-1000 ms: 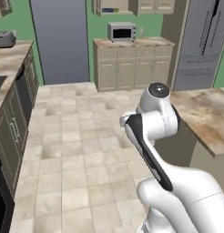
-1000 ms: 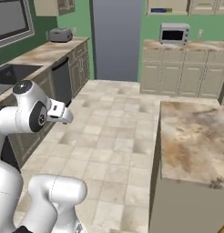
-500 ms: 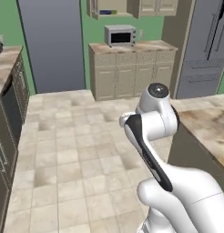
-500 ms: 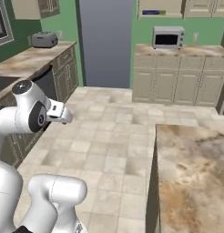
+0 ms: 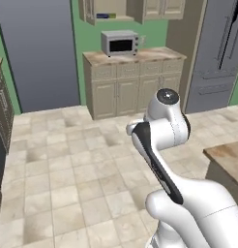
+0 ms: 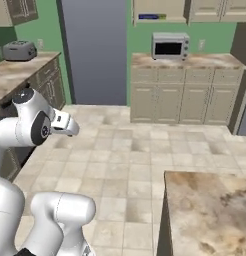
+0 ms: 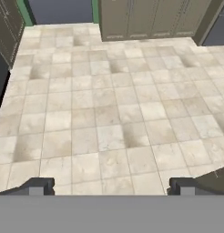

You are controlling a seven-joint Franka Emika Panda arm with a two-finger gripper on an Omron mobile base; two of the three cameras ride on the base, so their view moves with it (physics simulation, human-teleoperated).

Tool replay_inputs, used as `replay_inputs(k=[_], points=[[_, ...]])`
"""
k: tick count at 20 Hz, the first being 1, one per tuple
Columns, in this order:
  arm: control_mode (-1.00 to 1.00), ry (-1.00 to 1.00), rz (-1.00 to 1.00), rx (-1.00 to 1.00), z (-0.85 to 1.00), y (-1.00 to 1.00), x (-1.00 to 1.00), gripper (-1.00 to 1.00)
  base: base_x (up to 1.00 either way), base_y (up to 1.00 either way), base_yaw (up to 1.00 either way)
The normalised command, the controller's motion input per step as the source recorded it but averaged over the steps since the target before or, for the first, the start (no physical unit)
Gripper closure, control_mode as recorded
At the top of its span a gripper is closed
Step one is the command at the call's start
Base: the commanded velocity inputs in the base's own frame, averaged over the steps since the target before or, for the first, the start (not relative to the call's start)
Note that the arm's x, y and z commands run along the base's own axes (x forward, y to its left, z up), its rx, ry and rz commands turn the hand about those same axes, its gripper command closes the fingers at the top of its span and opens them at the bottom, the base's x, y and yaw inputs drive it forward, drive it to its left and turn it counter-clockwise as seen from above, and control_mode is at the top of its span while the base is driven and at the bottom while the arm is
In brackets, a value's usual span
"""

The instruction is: Retrieve the tupperware and aluminum foil from the cabinet and place them on the dining counter near the plate with carrot and squash to prepare for storing leftovers.

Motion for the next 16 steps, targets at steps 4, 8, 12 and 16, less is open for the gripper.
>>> replay_inputs(k=[4,8,12,16], points=[[1.00,0.00,0.00,0.00,0.00,0.00,0.00,-1.00,1.00,0.00,-0.21],[1.00,0.00,0.00,0.00,0.00,0.00,0.00,-1.00,1.00,0.00,-0.22],[1.00,0.00,0.00,0.00,0.00,0.00,0.00,-1.00,1.00,0.00,-0.22],[1.00,0.00,0.00,0.00,0.00,0.00,0.00,-1.00,1.00,0.00,-0.20]])
